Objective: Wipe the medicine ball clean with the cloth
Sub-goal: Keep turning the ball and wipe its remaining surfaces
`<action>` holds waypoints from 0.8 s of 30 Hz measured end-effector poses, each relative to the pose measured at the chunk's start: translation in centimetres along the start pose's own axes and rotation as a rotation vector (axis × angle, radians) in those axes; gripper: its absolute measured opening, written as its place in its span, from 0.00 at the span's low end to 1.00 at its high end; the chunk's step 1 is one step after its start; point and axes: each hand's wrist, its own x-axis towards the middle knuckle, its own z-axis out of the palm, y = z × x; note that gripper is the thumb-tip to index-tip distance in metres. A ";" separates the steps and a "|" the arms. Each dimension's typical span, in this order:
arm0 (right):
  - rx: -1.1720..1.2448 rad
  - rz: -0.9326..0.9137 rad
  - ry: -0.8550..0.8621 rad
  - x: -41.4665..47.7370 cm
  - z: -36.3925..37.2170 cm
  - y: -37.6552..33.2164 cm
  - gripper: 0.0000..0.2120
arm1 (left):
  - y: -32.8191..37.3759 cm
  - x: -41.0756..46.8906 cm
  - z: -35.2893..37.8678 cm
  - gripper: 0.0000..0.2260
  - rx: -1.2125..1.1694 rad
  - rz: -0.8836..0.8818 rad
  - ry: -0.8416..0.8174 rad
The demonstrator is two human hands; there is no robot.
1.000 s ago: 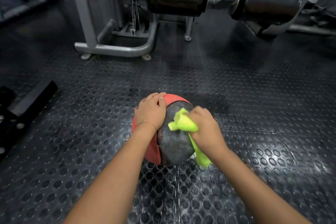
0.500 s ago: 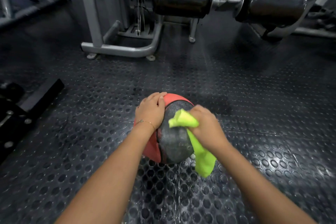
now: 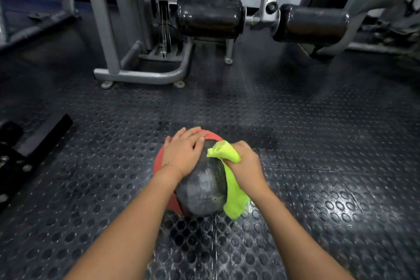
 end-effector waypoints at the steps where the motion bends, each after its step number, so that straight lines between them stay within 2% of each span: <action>1: 0.021 0.009 0.016 -1.0 0.3 0.3 0.02 | -0.2 0.0 -0.1 0.17 -0.033 -0.013 0.001; 5: 0.124 0.021 0.034 -2.9 1.1 0.4 0.07 | -1.7 -0.3 -0.1 0.22 -0.204 -0.058 0.120; 7: 0.056 0.018 0.036 -0.6 1.4 0.1 0.04 | -2.1 -0.8 0.1 0.22 -0.223 -0.075 0.161; 9: -0.013 0.040 0.051 2.0 1.8 -0.1 0.06 | -2.3 -1.0 0.2 0.22 -0.225 -0.087 0.185; 13: -0.057 -0.003 0.072 1.3 2.4 0.2 0.03 | -2.5 -0.5 0.0 0.16 -0.236 -0.110 0.172; 18: -0.074 -0.075 0.046 -2.3 1.9 0.7 0.05 | -2.8 -0.5 -0.3 0.14 -0.228 -0.015 0.132; 20: -0.046 -0.009 0.056 -0.5 1.6 0.2 0.01 | -2.8 -0.5 -0.1 0.15 -0.225 0.005 0.131; 24: 0.001 0.106 0.132 1.4 2.1 -0.3 0.03 | -2.6 -0.4 -0.2 0.14 -0.246 -0.052 0.154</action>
